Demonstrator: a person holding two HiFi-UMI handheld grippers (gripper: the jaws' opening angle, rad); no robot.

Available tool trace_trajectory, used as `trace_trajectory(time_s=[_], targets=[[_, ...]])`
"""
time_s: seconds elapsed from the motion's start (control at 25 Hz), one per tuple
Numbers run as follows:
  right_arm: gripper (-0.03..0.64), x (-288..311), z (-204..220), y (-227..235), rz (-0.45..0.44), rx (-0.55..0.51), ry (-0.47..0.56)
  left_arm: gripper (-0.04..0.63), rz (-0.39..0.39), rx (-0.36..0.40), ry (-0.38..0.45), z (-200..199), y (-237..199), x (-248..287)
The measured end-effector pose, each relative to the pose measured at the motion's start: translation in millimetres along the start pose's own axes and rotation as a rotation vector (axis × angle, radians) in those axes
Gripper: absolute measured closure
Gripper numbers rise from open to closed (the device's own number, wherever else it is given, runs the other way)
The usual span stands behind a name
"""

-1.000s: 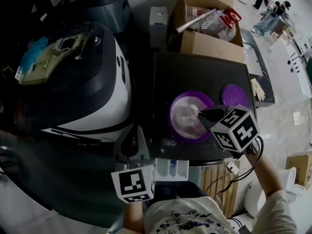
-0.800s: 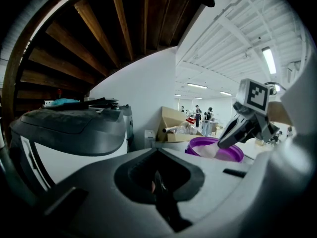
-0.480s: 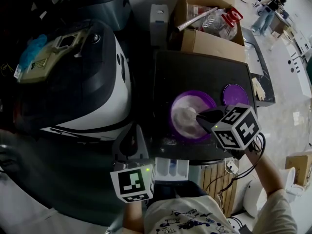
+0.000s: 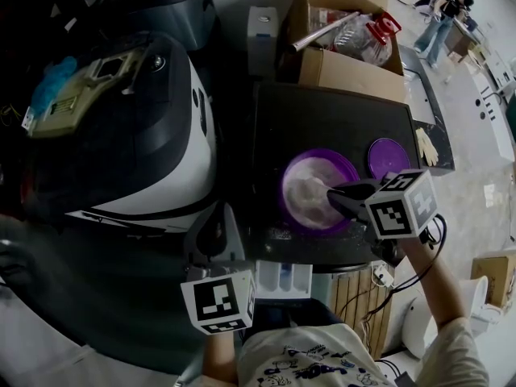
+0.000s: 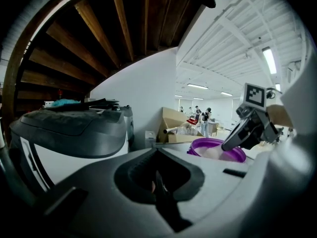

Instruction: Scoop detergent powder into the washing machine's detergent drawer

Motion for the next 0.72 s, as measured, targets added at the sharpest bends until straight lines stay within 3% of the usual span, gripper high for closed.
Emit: trace_trajectory(time_s=[0.44, 0.72], targets=[[0.595, -17.7, 9.3, 15.1, -0.142, 0.543, 0.21, 0.594, 0.042, 0.003, 0.022, -5.7, 6.3, 4.3], [0.595, -33.1, 16.5, 15.2, -0.264, 0.771, 0.355, 0.593, 0.056, 0.008, 0.046, -13.7, 14.3, 1.3]])
Point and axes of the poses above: the fingertips, and each gripper's own axes: x forward along the fingers, y to its right, z out of its underside, the point moved 8 cm from there along -x, backward along the fingers, and after that the axes turned 13 degrees about y, right-handed, at the moved point
